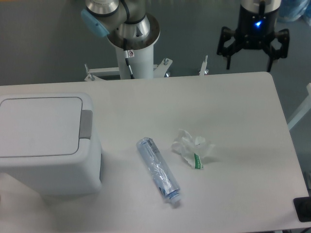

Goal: Open the trash can
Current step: 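Move the open gripper over the table toward the trash can's grey lid tab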

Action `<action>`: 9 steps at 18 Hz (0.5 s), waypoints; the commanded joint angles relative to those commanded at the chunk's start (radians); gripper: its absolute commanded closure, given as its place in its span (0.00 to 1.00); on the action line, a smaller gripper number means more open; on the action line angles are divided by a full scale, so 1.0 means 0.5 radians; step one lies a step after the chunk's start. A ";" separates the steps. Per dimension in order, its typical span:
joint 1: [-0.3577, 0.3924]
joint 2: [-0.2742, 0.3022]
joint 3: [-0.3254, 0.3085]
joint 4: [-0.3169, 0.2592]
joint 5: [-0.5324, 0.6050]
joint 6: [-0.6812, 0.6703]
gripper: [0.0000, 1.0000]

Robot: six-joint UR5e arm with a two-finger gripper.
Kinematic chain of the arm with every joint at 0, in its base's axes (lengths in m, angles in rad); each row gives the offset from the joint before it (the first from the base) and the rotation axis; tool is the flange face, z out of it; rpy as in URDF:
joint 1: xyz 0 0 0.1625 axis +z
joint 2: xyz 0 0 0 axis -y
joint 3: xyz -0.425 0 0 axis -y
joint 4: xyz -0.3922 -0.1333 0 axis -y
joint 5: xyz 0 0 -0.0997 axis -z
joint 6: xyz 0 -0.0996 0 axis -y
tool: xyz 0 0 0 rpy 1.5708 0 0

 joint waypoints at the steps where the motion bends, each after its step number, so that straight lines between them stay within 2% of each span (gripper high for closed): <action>1: 0.000 0.000 -0.003 0.000 -0.003 -0.015 0.00; 5: -0.031 -0.009 0.009 0.009 -0.043 -0.077 0.00; 9: -0.043 0.015 -0.067 0.012 -0.061 -0.101 0.00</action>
